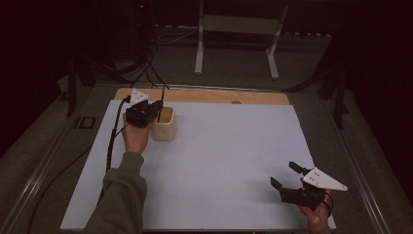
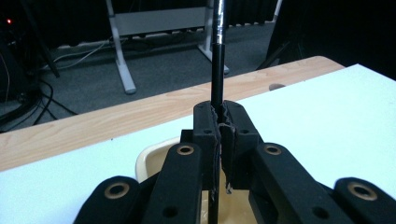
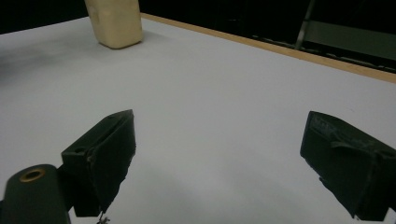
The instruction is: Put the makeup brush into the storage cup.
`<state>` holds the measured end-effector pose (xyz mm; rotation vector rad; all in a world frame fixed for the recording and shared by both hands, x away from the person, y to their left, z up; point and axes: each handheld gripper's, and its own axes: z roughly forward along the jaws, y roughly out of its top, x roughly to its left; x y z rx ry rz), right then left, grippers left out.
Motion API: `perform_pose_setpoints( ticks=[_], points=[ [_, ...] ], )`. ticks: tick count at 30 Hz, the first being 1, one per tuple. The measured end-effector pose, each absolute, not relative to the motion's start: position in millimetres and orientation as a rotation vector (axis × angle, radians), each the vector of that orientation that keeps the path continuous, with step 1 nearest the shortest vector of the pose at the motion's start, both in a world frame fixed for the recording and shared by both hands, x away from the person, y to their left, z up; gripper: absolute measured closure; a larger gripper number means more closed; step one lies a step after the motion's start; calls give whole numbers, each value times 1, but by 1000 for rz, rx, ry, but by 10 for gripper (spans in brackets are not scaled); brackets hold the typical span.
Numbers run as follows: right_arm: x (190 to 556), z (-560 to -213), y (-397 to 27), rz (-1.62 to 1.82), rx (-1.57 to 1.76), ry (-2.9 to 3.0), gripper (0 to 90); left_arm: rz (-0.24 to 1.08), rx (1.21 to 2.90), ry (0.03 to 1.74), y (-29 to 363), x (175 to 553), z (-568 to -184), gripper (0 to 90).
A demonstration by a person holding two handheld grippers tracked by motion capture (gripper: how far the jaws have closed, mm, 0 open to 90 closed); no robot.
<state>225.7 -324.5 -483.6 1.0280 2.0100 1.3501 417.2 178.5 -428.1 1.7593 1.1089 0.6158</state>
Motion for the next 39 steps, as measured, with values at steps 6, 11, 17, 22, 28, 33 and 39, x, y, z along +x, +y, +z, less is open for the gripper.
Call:
perform_pose_setpoints(
  ticks=[6,11,17,22,28,33,39],
  points=[
    [226,-484,-324,1350,1029,2010,102,613,1760,1115,180,417,-431,858],
    [226,-484,-324,1348,1029,2010,102,603,1746,1099,181,416,-431,716],
    [226,-484,-324,1348,1029,2010,102,605,1710,1156,181,418,-430,190],
    [226,-484,-324,1348,1029,2010,102,606,1691,1164,184,416,-428,167],
    [226,-484,-324,1349,1029,2010,102,608,1682,1163,187,415,-425,165],
    [226,-483,-325,1349,1027,2008,103,606,1683,1166,189,413,-424,165],
    [226,-484,-324,1349,1029,2011,102,601,1681,1166,191,411,-424,166]
  ],
)
